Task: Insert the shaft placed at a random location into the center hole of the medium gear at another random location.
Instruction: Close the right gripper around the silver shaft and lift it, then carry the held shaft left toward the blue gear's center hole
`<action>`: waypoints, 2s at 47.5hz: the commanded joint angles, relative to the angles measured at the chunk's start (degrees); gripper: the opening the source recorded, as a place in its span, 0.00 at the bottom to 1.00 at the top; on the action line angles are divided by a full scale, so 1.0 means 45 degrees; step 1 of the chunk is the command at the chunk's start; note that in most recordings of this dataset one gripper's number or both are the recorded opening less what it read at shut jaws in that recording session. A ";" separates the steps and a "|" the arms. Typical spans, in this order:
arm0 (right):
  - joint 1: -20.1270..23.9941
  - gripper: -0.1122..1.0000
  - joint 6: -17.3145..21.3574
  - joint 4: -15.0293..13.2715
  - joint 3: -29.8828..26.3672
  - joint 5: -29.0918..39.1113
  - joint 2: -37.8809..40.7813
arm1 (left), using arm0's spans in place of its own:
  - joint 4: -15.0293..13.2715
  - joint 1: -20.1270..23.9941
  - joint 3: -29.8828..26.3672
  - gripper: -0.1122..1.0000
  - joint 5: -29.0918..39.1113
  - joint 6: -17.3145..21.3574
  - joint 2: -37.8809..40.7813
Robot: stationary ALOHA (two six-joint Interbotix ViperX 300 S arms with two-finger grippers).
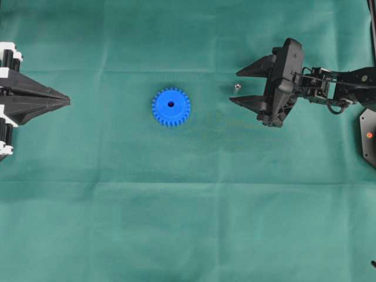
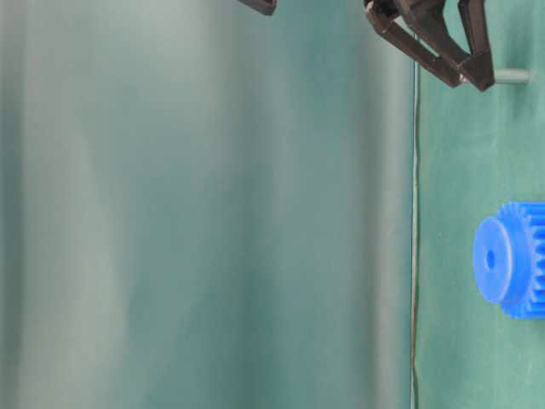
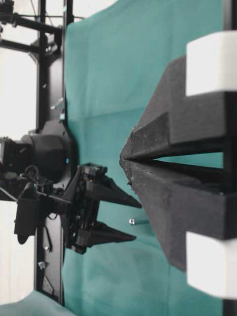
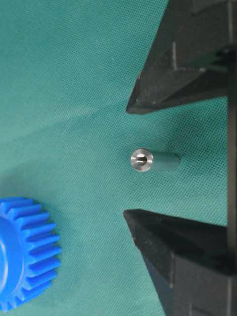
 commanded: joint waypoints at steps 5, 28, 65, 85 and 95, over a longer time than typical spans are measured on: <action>-0.0039 0.54 -0.0176 0.0000 -0.0195 -0.0352 -0.0117 | 0.0039 -0.0039 -0.0254 0.10 -0.0059 -0.0020 0.0117; -0.0039 0.22 -0.0176 -0.0039 -0.0215 -0.0391 -0.0156 | 0.0039 -0.0020 -0.0254 0.10 0.0020 -0.0020 0.0117; -0.0039 0.22 -0.0078 0.0059 -0.1191 0.3320 -0.3184 | 0.0039 -0.0020 -0.0254 0.10 0.0020 -0.0020 0.0137; 0.0313 0.22 -0.0020 0.0078 -0.2344 0.3398 -0.2148 | 0.0039 -0.0020 -0.0254 0.10 0.0000 -0.0039 0.0117; 0.0742 0.22 -0.0020 0.0078 -0.3613 0.3789 -0.1230 | 0.0020 -0.0020 -0.0254 0.10 0.0020 -0.0039 0.0117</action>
